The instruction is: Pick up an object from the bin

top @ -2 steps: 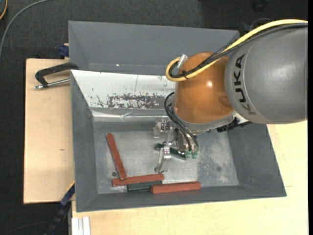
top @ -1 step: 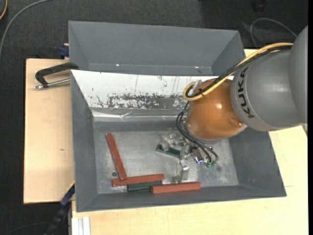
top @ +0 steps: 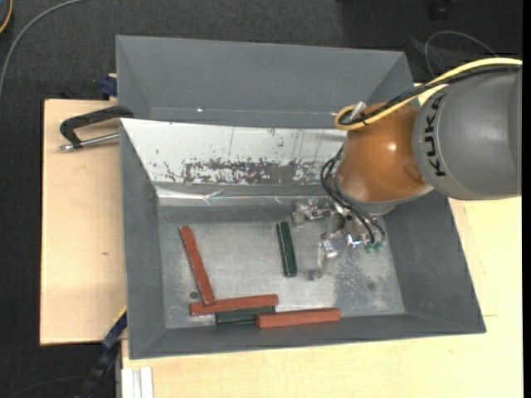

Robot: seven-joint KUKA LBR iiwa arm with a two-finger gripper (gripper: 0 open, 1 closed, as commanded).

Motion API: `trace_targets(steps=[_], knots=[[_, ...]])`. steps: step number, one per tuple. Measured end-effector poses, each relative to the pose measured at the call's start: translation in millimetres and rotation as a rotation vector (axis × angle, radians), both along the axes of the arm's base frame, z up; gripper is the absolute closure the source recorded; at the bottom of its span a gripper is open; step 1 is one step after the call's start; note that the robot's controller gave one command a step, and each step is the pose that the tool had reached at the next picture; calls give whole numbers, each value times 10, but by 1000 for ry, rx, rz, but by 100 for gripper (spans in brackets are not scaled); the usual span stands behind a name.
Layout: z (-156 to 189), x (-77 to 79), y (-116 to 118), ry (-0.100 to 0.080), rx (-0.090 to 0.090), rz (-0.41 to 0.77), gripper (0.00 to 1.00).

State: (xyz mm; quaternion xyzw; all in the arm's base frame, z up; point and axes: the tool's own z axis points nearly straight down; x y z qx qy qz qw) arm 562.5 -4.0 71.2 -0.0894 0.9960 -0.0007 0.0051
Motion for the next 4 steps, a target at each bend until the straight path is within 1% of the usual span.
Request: trace_targets(steps=[1,2,3,4], knots=[[451,121,802,-1,5,123,0],[32,57,3,11,-3,406,0],[3,34,585,7,2,446,0],[8,41,554,5,0,441,100]])
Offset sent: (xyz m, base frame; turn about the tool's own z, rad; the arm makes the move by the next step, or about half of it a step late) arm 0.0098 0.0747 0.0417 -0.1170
